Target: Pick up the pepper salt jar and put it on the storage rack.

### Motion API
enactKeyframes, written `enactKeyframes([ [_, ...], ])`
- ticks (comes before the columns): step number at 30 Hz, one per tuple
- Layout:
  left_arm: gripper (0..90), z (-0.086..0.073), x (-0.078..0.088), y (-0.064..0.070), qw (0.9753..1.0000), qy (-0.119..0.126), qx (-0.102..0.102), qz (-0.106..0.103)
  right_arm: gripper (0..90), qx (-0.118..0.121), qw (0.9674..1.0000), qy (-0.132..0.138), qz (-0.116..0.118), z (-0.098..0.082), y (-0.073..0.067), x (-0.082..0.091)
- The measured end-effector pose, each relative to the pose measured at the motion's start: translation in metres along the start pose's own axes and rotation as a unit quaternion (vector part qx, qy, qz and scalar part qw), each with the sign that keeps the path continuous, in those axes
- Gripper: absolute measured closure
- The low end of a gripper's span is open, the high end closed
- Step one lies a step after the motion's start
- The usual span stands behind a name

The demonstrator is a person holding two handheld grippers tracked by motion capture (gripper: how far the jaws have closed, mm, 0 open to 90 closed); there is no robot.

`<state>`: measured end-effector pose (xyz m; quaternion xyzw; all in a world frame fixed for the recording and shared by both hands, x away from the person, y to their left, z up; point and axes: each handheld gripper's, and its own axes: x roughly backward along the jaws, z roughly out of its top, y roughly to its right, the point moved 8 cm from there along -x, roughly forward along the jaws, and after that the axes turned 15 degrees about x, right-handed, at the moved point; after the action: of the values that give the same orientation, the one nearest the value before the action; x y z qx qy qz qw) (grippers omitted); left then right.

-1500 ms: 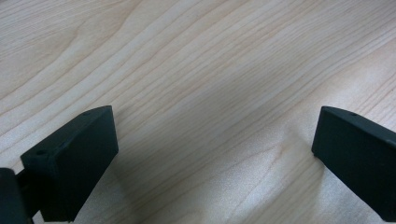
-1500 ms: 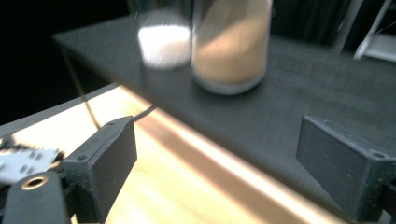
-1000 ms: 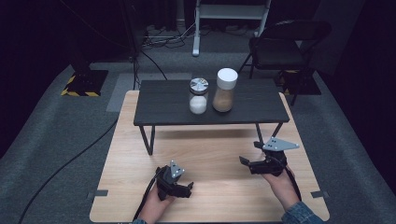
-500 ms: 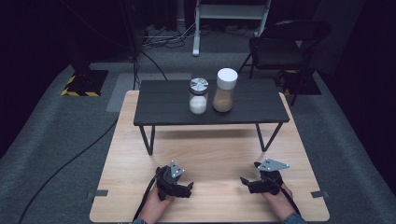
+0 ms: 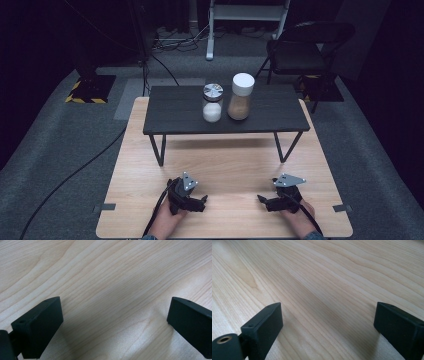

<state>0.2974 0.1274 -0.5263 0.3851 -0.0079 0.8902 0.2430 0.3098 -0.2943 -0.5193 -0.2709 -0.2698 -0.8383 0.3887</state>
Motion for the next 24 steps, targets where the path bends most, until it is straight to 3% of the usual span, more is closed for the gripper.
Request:
enactKeyframes([
  [24, 0.3, -0.0006, 0.0006, 0.0016, 1.0, -0.002, -0.004, -0.002, 8.4, 0.002, 1.0, 0.001, 0.003, 0.0011, 0.0027, -0.0018],
])
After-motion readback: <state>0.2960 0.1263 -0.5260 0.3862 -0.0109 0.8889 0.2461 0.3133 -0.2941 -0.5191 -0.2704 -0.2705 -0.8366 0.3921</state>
